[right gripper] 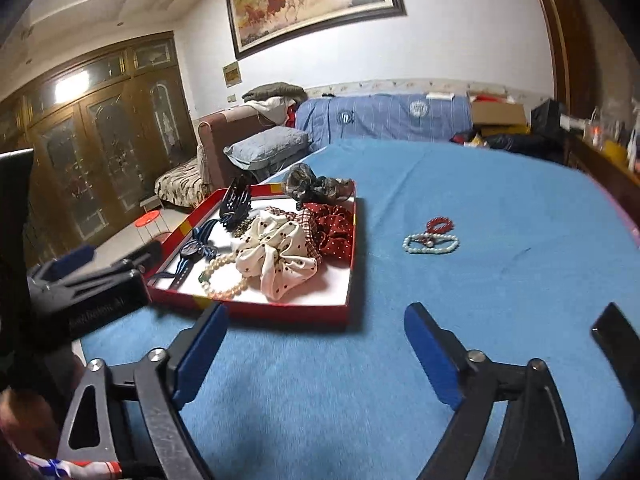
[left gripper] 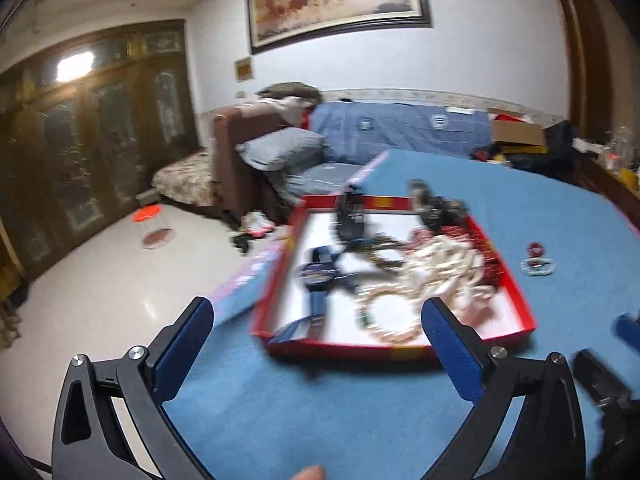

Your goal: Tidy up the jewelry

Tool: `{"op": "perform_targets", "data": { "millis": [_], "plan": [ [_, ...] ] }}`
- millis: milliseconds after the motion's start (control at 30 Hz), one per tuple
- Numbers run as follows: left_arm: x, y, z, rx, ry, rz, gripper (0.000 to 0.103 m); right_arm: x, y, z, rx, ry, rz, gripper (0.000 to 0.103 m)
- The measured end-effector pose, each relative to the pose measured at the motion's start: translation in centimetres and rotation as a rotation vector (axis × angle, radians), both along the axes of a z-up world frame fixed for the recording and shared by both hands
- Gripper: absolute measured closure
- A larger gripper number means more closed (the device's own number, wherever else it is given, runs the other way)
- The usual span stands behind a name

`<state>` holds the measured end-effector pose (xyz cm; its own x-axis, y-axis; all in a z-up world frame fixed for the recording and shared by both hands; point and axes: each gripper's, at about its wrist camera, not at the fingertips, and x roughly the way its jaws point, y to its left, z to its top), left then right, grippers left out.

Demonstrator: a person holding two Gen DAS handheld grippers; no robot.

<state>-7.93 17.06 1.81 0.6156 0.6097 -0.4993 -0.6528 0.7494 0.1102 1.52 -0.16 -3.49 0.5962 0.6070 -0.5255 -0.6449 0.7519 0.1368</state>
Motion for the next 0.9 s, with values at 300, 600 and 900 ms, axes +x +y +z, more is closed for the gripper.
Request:
{"op": "perform_targets", "data": {
  "millis": [300,600,900],
  "plan": [
    [-5.7,1.8,0.2,-0.017,-0.002,0.077,0.000,-3.0,-0.1,1.1,-0.050,-0.056,0.002,0.009],
    [-6.7,0.7,0.2,0.053,0.037,0.097,0.000,-5.7,1.1,1.6,-0.086,-0.138,0.029,0.006],
    [-5.9,-0.4,-1.0,0.065,0.107,0.058,0.000,-5.4,1.6,1.0,-0.127,-0.137,0.020,0.006]
  ]
}}
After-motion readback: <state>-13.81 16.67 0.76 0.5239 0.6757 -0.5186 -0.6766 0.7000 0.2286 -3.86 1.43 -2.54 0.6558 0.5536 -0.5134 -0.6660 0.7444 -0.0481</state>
